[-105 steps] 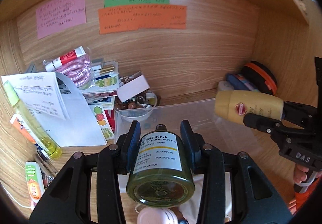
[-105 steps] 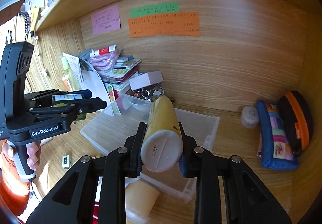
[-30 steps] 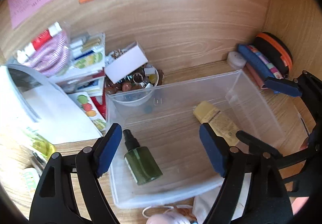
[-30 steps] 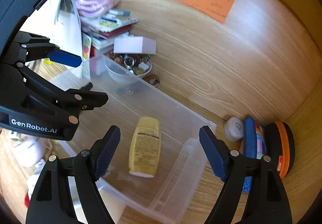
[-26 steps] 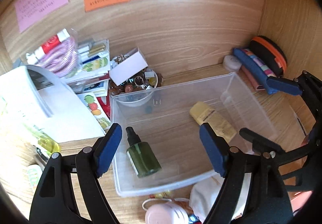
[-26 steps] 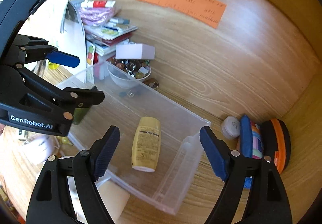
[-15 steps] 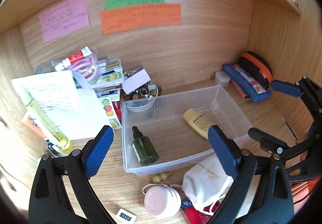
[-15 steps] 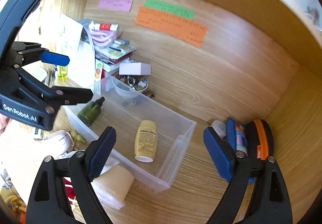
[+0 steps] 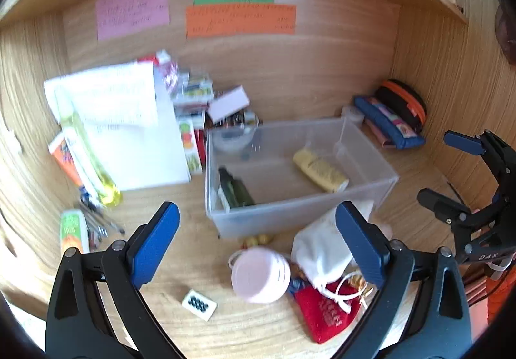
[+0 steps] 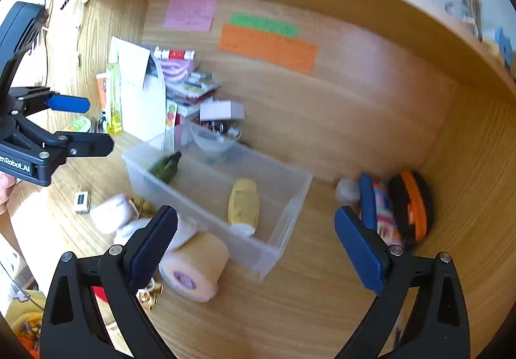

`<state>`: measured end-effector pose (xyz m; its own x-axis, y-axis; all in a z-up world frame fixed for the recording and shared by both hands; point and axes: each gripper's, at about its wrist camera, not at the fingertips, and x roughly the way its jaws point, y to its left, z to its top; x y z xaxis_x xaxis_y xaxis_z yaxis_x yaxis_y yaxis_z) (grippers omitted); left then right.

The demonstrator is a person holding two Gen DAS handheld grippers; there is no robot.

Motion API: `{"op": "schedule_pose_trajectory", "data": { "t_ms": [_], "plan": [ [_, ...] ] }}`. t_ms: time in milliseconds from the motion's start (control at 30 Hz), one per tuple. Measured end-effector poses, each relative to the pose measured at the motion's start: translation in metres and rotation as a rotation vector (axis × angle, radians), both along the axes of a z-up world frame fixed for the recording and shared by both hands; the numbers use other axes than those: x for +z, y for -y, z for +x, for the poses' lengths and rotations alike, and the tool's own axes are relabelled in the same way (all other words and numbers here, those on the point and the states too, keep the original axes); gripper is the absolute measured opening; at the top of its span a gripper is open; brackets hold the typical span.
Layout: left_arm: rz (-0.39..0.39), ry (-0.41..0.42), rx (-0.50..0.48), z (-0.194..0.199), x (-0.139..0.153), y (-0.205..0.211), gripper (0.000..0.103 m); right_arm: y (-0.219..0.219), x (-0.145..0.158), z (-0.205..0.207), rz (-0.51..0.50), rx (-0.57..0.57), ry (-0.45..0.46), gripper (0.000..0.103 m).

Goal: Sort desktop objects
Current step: 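Grasp the pink round container with the left tool while the right tool grasps the beige tape roll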

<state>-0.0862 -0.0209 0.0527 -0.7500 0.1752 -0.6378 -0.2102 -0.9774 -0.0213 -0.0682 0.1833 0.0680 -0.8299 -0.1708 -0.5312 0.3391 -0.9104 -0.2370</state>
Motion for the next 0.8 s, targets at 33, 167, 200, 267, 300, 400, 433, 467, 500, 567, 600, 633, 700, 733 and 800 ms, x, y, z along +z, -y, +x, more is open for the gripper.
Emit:
{"op": "schedule_pose_trajectory", "data": {
  "t_ms": [33,167,200,267,300,400,433,467,500,567,600,633,700,733,800],
  "plan": [
    [0.002,0.012,0.003,0.0,-0.005,0.002,0.099,-0.001,-0.005,0.001,-0.004,-0.005,0.014,0.097],
    [0.006,0.061,0.012,0.002,-0.027,0.005,0.099,-0.002,-0.024,0.005,-0.001,-0.017,0.059,0.097],
    [0.008,0.072,0.012,0.003,-0.033,0.006,0.099,-0.002,-0.028,0.005,-0.002,-0.015,0.067,0.097],
    [0.011,0.089,0.011,0.006,-0.042,0.007,0.099,-0.002,-0.038,0.006,-0.003,-0.013,0.091,0.097],
    [0.015,0.101,0.009,0.007,-0.049,0.008,0.099,-0.002,-0.042,0.007,-0.005,-0.012,0.1,0.097],
    [0.025,0.146,0.006,0.005,-0.065,0.009,0.099,-0.001,-0.057,0.006,-0.018,-0.008,0.144,0.097],
    [0.029,0.163,0.005,0.003,-0.07,0.009,0.099,-0.001,-0.062,0.004,-0.019,-0.008,0.162,0.097],
    [0.034,0.18,0.003,0.001,-0.075,0.009,0.099,0.0,-0.068,0.001,-0.022,-0.008,0.183,0.097],
    [0.041,0.2,-0.001,-0.001,-0.081,0.009,0.099,0.0,-0.073,0.0,-0.023,-0.008,0.199,0.097],
    [0.053,0.227,-0.003,-0.004,-0.089,0.009,0.099,0.002,-0.081,-0.004,-0.033,-0.001,0.234,0.097],
    [0.056,0.235,-0.004,-0.006,-0.093,0.009,0.099,0.003,-0.086,-0.007,-0.042,0.008,0.255,0.097],
    [0.054,0.241,-0.004,-0.007,-0.095,0.009,0.099,0.004,-0.089,-0.009,-0.047,0.013,0.266,0.097],
    [0.047,0.249,0.001,-0.011,-0.1,0.008,0.099,0.007,-0.095,-0.014,-0.054,0.023,0.295,0.097],
    [0.047,0.253,0.004,-0.013,-0.102,0.009,0.099,0.008,-0.098,-0.017,-0.054,0.024,0.309,0.097],
    [0.051,0.248,0.004,-0.016,-0.105,0.01,0.099,0.01,-0.103,-0.022,-0.053,0.026,0.334,0.097]
  ]
}}
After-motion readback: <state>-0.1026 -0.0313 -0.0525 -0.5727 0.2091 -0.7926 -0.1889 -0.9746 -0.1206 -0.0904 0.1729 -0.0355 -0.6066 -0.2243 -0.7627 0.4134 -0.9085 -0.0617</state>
